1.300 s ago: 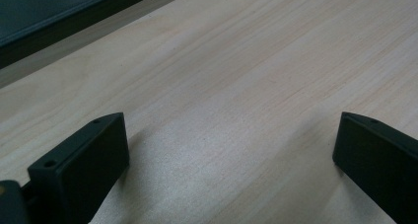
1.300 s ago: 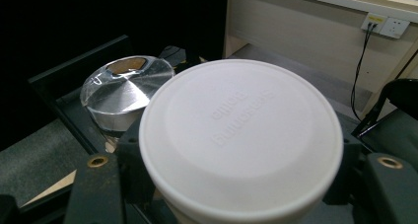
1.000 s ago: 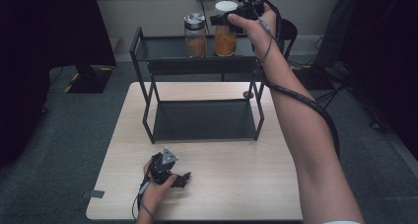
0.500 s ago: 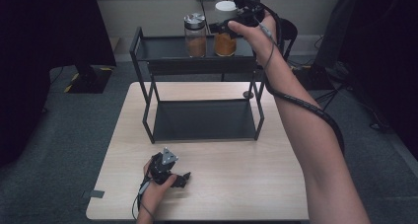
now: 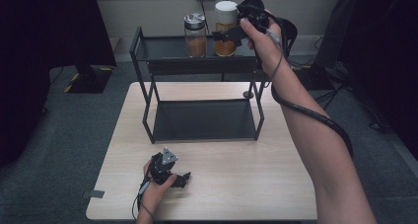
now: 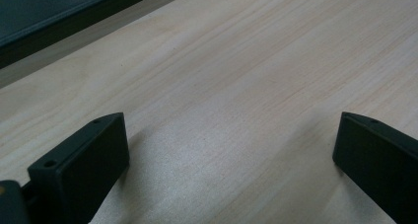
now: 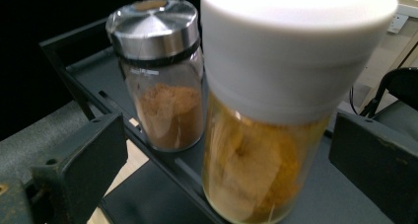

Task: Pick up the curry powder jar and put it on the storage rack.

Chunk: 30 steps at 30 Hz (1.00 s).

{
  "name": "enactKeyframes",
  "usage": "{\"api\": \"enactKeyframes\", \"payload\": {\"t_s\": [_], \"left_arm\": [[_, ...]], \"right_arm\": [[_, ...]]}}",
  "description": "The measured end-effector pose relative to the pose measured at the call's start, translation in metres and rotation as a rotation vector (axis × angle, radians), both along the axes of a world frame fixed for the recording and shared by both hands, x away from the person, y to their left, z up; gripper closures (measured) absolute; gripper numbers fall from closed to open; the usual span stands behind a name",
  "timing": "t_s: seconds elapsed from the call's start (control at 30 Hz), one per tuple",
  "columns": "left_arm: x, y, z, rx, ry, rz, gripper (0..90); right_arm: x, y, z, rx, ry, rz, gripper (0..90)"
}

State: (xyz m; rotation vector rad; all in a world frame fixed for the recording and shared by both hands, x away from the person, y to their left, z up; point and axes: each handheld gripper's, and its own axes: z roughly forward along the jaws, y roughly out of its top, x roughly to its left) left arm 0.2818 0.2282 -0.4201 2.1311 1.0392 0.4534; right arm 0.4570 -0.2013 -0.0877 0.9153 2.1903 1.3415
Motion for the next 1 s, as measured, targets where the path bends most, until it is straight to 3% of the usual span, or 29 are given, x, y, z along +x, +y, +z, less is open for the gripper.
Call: {"api": "enactKeyframes", "payload": {"t_s": [1.0], "left_arm": [[0.000, 0.000, 0.000, -0.002, -0.001, 0.001, 0.0]], "right_arm": [[-0.025, -0.008, -0.024, -0.004, 0.003, 0.063, 0.6]]}}
